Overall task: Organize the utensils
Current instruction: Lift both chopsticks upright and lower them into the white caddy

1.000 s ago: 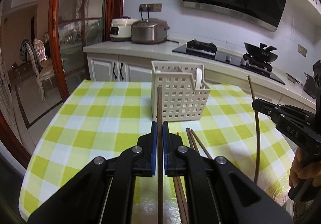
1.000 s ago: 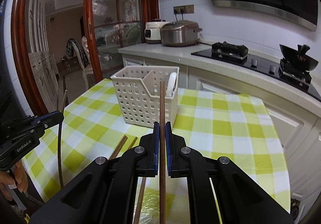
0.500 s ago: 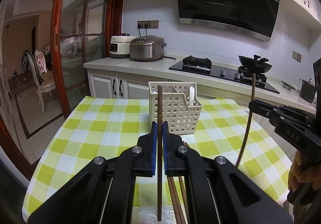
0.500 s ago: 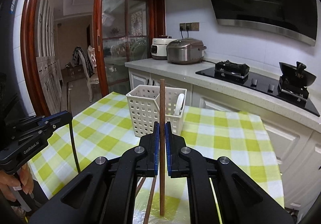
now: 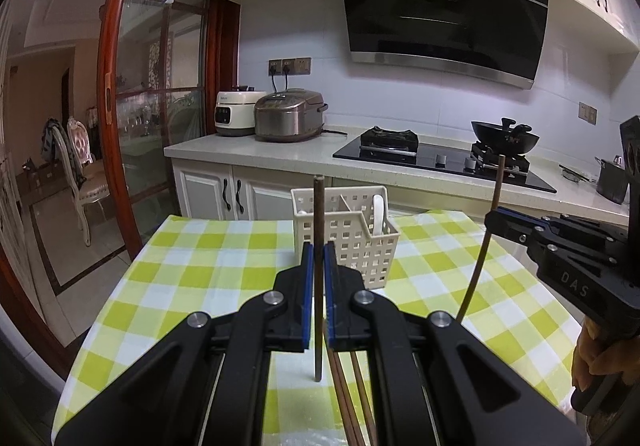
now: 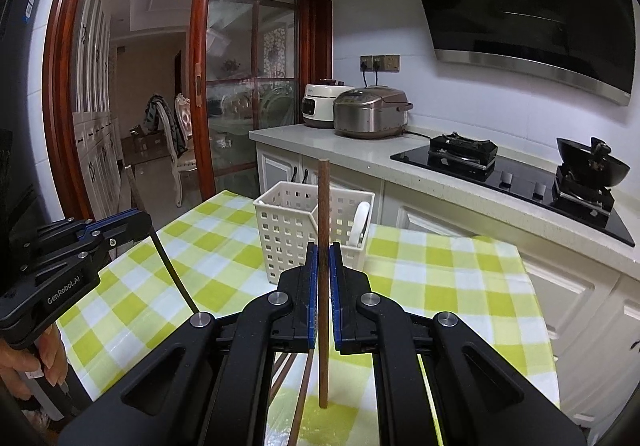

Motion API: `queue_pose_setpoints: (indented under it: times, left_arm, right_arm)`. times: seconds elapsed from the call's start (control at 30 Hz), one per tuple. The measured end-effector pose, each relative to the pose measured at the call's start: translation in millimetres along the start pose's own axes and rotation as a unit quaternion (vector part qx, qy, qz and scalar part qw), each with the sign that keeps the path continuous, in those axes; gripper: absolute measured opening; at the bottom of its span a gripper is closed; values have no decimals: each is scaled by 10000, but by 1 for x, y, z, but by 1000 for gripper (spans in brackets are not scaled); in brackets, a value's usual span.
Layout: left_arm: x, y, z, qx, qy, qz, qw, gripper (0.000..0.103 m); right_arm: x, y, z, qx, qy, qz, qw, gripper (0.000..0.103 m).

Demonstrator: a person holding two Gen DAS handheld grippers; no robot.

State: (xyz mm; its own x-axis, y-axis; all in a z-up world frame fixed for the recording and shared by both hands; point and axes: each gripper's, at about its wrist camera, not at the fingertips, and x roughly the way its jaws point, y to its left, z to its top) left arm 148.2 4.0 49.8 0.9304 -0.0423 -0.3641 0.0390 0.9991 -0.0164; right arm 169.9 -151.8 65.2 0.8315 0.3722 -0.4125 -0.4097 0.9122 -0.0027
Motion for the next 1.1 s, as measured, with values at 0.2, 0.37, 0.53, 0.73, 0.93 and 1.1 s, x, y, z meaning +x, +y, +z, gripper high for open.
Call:
queue_pose_setpoints:
  times: [0.2,0.37,0.53,0.73,0.93,1.1]
  left_arm:
    - [9,3,21,77,-69,-38,9999,5]
    - [16,2,51,190,-180,-131,9996,5]
    - [21,-1,92,307,-388,-173,9986,5]
    - [38,-3,149,299,-595,-295,9973,5]
    - [75,-3,193,268,-624,-342,9971,5]
    - [111,-1,199,202,-503,-344,9979,5]
  right_arm:
    - [15,-6,18,-9,-46,-2,10000,7]
    - [28,-16,41,36,-109,-26,9999,7]
    - [40,-21,70,20,-235,-55,9997,7]
    - [57,-21,110,-60,-373,-57,9993,7]
    - [78,-30,147,74,-479,21,9988,7]
    - [104,-38,155,230,-395,127,9989,7]
